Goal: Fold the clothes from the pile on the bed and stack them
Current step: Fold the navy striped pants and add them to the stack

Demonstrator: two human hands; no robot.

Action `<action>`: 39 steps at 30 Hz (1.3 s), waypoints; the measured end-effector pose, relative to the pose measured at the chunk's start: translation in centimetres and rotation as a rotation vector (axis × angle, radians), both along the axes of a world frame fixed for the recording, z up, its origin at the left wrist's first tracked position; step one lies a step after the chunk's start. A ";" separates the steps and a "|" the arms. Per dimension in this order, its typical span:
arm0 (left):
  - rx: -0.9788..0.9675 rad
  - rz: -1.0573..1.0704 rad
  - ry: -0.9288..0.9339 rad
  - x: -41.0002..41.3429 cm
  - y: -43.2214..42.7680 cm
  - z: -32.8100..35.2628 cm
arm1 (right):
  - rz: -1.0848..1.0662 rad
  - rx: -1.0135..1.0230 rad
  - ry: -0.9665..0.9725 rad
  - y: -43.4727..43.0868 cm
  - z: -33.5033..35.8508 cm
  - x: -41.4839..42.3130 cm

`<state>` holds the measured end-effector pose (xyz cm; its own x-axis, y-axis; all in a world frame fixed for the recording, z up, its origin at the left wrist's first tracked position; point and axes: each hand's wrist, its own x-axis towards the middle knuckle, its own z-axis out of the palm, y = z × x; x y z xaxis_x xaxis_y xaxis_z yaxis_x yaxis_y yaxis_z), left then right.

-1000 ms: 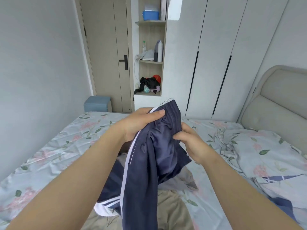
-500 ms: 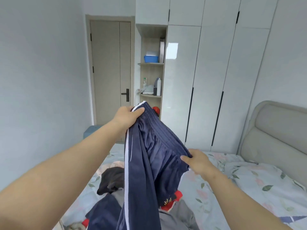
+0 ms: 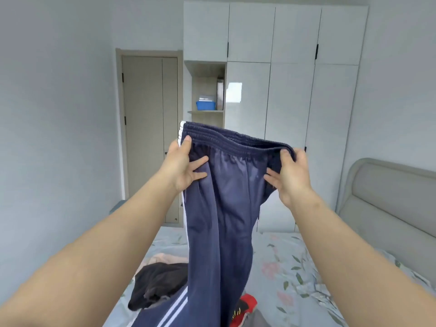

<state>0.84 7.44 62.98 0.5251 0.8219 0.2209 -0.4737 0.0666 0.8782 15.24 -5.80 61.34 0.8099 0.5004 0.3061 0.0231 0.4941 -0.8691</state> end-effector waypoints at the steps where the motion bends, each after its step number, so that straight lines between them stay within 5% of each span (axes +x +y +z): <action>1: 0.038 0.004 -0.065 0.1 -0.5 1.0 | -0.025 0.097 -0.024 -0.1 1.1 0.0; 6: 0.237 -0.018 -0.357 -1.1 -1.8 6.1 | -0.313 0.415 -0.454 -1.5 5.5 0.2; 10: 0.274 0.033 -0.373 -1.4 -1.0 6.2 | -0.504 0.355 -0.686 -2.0 5.6 0.7; 16: -0.131 -0.102 0.411 -1.1 2.5 -3.4 | -0.510 -0.367 -0.612 -0.7 -3.0 4.8; 18: -0.109 -0.062 0.553 -1.7 3.1 -6.2 | -0.433 -0.538 -0.575 -1.0 -6.4 5.1; 23: 0.148 0.175 0.589 -1.9 3.4 -6.3 | -0.481 -0.699 -0.589 -0.9 -7.5 5.1; 27: 0.623 0.515 0.584 -2.1 3.7 -4.5 | -0.470 -0.304 -0.531 -0.9 -4.9 4.8; 29: 0.834 0.625 0.875 -2.4 4.3 -4.9 | -0.232 -0.188 -0.401 -1.2 -4.4 4.7; 31: 0.896 0.595 1.148 -2.7 5.5 -6.5 | -0.001 -0.403 -0.437 -1.7 -5.3 4.8; 33: 0.779 0.440 1.011 -3.0 5.9 -8.2 | 0.149 -0.554 -0.452 -2.3 -6.5 4.8; 36: 0.348 0.152 0.462 -4.2 5.2 -9.3 | 0.338 -0.365 -0.251 -3.3 -7.6 5.4; 39: 0.141 -0.037 0.223 -5.7 5.3 -9.4 | 0.583 -0.268 -0.158 -4.0 -8.1 6.4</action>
<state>-4.88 12.76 53.60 0.6028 0.7705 0.2072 -0.2670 -0.0499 0.9624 21.62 -9.83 53.25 0.3388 0.9186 0.2033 -0.0451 0.2317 -0.9717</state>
